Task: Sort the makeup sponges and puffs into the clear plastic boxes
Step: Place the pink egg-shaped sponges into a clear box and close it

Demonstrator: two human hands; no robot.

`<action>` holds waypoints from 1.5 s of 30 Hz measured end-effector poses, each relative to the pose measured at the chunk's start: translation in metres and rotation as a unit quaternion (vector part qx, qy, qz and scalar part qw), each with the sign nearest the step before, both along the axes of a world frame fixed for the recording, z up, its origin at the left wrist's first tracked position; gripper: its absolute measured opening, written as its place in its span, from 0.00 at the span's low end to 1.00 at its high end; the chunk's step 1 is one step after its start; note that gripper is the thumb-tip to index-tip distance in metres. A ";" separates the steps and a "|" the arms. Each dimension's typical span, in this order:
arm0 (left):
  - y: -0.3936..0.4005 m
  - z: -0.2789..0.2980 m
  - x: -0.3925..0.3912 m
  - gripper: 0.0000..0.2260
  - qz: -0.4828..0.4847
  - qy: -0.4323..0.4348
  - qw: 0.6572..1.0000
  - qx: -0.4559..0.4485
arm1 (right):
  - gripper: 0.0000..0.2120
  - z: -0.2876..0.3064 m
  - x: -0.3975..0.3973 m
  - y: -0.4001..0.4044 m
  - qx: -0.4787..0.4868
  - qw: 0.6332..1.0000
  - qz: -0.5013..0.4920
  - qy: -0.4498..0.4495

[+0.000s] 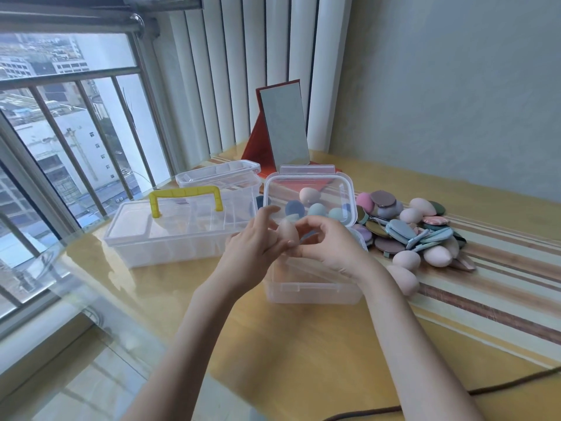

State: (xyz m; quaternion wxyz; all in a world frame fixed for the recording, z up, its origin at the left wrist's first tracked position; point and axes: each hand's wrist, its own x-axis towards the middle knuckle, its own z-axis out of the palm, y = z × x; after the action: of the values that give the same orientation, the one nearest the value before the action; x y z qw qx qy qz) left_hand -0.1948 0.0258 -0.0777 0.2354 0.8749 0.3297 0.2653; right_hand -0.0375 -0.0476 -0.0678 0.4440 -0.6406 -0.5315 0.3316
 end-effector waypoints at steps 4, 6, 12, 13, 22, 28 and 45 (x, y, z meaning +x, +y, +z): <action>0.004 -0.002 -0.004 0.20 -0.013 -0.021 0.999 -0.032 | 0.15 0.002 0.004 -0.006 -0.042 0.999 0.028 0.020; 0.004 -0.002 -0.005 0.20 -0.008 -0.049 0.997 -0.062 | 0.14 0.002 0.000 -0.008 -0.116 0.989 0.093 -0.004; 0.000 -0.003 -0.004 0.19 -0.012 -0.063 0.995 -0.075 | 0.12 -0.005 -0.006 0.004 -0.125 0.981 0.044 -0.142; 0.001 -0.004 -0.004 0.18 -0.014 -0.060 0.995 -0.077 | 0.13 -0.007 -0.006 0.005 -0.113 0.981 0.033 -0.156; 0.004 0.001 0.001 0.17 -0.011 -0.003 0.998 -0.068 | 0.18 -0.005 -0.018 0.010 -0.081 0.976 0.067 -0.192; 0.006 -0.003 -0.002 0.23 0.002 -0.019 0.996 -0.085 | 0.06 0.010 0.000 0.005 -0.029 0.998 0.010 -0.053; 0.005 -0.001 0.000 0.17 -0.002 -0.007 0.997 -0.072 | 0.06 0.017 0.003 -0.005 -0.101 0.987 0.085 0.091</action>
State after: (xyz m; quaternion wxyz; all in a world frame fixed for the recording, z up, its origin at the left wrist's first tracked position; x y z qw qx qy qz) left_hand -0.1948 0.0305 -0.0789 0.3007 0.8543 0.3449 0.2466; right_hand -0.0346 -0.0529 -0.0506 0.3935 -0.6020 -0.5054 0.4768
